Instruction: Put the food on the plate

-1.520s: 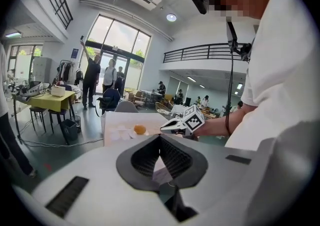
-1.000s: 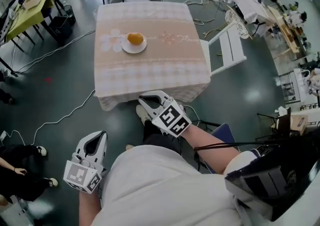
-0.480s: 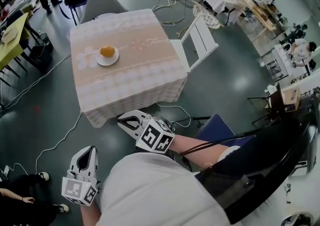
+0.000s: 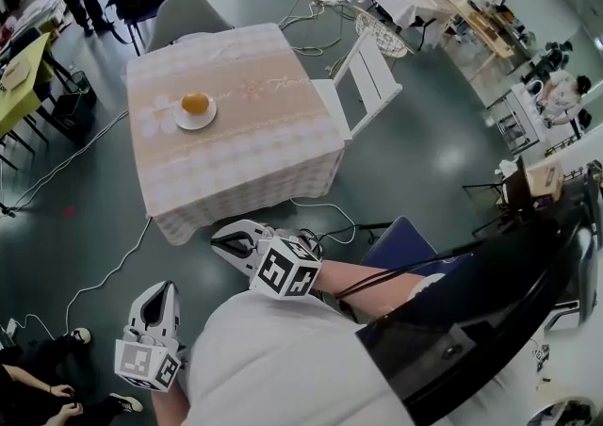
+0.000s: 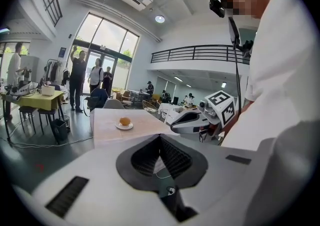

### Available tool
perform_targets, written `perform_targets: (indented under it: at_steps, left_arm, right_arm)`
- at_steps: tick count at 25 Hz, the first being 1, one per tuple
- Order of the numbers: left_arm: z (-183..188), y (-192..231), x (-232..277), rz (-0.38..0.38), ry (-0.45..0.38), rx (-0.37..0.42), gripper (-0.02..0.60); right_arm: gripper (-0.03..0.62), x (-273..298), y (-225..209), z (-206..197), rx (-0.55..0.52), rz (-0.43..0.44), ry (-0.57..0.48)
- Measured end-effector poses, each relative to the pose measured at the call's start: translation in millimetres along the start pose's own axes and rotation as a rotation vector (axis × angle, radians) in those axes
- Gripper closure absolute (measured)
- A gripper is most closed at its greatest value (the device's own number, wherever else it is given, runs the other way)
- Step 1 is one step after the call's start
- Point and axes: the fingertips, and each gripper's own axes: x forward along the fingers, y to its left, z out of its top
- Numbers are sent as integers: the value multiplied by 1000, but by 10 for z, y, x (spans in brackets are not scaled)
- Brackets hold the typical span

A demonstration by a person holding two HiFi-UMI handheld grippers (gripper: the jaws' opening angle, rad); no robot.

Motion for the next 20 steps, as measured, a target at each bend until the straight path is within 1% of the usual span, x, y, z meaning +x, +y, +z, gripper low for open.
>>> perform_targets:
  at_steps: [12,20]
  left_arm:
    - [-1,-27,129,-5,13,-13,572]
    - [41,112,364,-8,22,-29,572]
  right_arm:
    - [582,-1,-102,-49,4,17,7]
    - [582,94,-355,-105,12,9,12]
